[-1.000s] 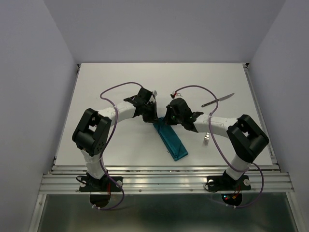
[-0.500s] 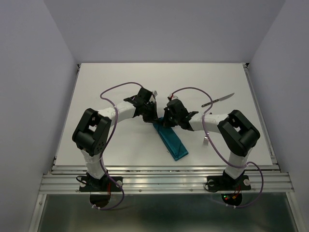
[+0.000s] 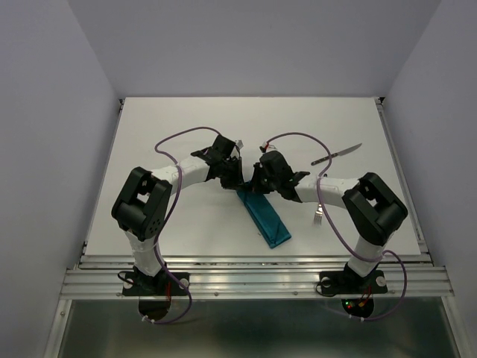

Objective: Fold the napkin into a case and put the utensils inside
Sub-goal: Smooth out the smaller rectangle-folded napkin at the center of the board.

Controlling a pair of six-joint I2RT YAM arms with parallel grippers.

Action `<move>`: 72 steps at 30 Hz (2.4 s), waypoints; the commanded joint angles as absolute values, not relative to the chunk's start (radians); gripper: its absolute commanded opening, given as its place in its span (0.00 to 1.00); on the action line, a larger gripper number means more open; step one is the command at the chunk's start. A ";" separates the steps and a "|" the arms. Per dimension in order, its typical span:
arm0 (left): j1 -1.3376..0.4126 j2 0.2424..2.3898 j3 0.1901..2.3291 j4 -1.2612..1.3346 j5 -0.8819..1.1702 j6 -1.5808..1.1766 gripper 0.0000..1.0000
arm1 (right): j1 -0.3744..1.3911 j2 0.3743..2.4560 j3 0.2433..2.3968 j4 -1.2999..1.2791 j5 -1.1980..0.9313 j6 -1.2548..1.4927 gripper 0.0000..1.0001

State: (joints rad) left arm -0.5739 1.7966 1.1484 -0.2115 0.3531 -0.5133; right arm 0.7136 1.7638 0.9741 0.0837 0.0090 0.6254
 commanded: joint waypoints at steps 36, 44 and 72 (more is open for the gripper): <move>-0.569 1.850 1.198 -0.187 0.374 -0.480 0.00 | 0.710 1.831 0.934 0.281 -0.153 0.686 0.01; -0.568 1.848 1.198 -0.196 0.367 -0.485 0.00 | 0.710 1.825 0.930 0.270 -0.146 0.709 0.01; -0.568 1.755 1.230 -0.253 0.347 -0.486 0.29 | 0.710 1.594 0.862 0.071 0.035 0.650 0.02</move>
